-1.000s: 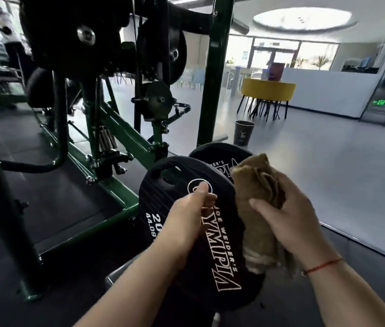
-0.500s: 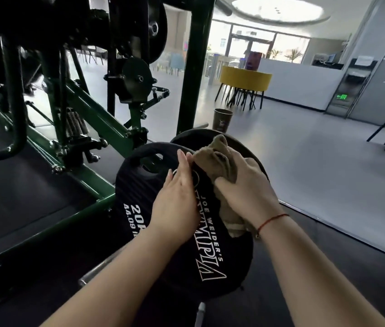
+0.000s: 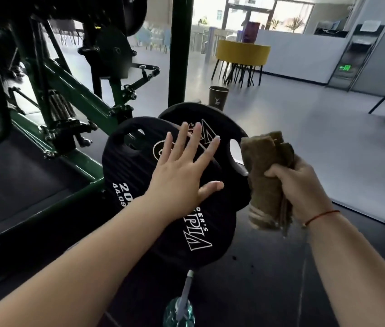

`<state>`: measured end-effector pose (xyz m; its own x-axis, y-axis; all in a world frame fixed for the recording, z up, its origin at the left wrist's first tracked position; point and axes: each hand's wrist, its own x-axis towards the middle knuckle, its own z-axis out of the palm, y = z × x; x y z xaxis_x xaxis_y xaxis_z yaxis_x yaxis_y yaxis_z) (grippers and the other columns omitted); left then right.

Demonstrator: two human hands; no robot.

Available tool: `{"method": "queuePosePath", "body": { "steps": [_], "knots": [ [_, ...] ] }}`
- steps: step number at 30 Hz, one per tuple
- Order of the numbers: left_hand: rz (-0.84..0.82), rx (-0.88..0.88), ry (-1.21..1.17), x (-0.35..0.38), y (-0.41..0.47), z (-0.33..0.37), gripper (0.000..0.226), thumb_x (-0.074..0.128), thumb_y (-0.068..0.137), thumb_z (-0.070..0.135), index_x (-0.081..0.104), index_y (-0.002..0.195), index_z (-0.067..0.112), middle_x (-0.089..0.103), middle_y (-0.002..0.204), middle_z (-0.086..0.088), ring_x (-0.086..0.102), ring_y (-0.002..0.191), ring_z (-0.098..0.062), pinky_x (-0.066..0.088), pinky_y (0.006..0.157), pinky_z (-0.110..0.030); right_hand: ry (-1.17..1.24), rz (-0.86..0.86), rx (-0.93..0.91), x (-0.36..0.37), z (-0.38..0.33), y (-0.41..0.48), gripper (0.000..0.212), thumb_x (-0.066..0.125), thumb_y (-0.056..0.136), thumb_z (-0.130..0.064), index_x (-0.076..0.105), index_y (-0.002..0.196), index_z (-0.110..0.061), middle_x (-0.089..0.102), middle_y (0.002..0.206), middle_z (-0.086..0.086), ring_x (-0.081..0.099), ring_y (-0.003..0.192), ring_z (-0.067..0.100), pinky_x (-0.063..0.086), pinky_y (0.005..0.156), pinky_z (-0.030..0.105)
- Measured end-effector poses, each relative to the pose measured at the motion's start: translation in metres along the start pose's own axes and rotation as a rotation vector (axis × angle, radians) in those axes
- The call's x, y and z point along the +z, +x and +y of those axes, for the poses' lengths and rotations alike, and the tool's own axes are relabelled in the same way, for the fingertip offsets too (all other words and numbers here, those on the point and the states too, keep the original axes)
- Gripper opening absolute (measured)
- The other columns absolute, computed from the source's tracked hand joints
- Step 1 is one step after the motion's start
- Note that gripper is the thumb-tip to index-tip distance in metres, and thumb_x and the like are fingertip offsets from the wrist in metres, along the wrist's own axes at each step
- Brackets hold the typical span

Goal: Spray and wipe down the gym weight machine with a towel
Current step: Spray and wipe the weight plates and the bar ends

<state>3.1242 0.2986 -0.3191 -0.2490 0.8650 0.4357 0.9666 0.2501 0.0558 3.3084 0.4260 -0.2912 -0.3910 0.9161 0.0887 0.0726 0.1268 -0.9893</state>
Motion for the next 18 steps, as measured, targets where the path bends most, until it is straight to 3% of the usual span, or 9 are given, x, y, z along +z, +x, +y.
{"method": "queuePosePath", "body": {
  "steps": [2,4,6,10,13,18],
  "knots": [
    [-0.032,0.069,0.081,0.012,0.004,-0.002,0.089,0.025,0.086,0.076,0.005,0.162,0.033,-0.014,0.17,-0.004,-0.024,0.153,-0.028,-0.015,0.124,-0.051,-0.048,-0.018,-0.082,-0.004,-0.002,0.008,0.029,0.061,0.08,0.005,0.069,0.095,-0.019,0.071,0.077,0.005,0.067,0.066,0.022,0.059,0.062,0.037],
    [0.017,0.108,0.122,0.023,0.005,-0.008,0.088,0.031,0.087,0.076,0.028,0.159,0.026,0.006,0.17,-0.009,-0.005,0.156,-0.034,0.003,0.126,-0.056,-0.091,-0.055,-0.126,-0.004,0.006,0.012,0.036,0.065,0.073,-0.001,0.07,0.098,-0.026,0.073,0.085,0.003,0.07,0.075,0.021,0.06,0.071,0.04],
    [0.076,0.143,0.144,0.035,0.007,-0.014,0.086,0.036,0.089,0.075,0.04,0.154,0.018,0.021,0.167,-0.015,0.009,0.155,-0.04,0.018,0.123,-0.059,-0.162,-0.103,-0.191,0.001,0.014,0.011,0.052,0.067,0.075,0.004,0.067,0.105,-0.039,0.072,0.094,-0.006,0.069,0.083,0.006,0.057,0.075,0.029],
    [0.163,0.189,0.154,0.043,0.011,-0.022,0.086,0.04,0.09,0.073,0.042,0.151,0.012,0.025,0.165,-0.019,0.012,0.154,-0.043,0.02,0.122,-0.062,-0.256,-0.257,-0.317,0.018,0.03,0.009,0.082,0.066,0.079,0.011,0.054,0.13,-0.052,0.062,0.124,-0.014,0.057,0.113,-0.006,0.046,0.093,0.015],
    [0.18,0.191,0.137,0.044,0.014,-0.031,0.087,0.041,0.09,0.074,0.04,0.151,0.012,0.023,0.165,-0.02,0.009,0.154,-0.044,0.017,0.122,-0.063,-0.266,-0.278,-0.39,0.023,0.032,0.011,0.084,0.066,0.079,0.012,0.048,0.129,-0.053,0.053,0.124,-0.027,0.047,0.112,-0.022,0.037,0.091,-0.001],
    [0.161,0.108,-0.008,0.039,0.023,-0.049,0.089,0.03,0.09,0.079,0.034,0.152,0.015,0.01,0.168,-0.017,-0.006,0.155,-0.042,0.009,0.121,-0.065,-0.262,-0.346,-0.453,0.026,0.036,0.011,0.079,0.063,0.081,0.012,0.05,0.121,-0.055,0.052,0.124,-0.023,0.051,0.115,-0.011,0.044,0.101,0.017]
  ]
}}
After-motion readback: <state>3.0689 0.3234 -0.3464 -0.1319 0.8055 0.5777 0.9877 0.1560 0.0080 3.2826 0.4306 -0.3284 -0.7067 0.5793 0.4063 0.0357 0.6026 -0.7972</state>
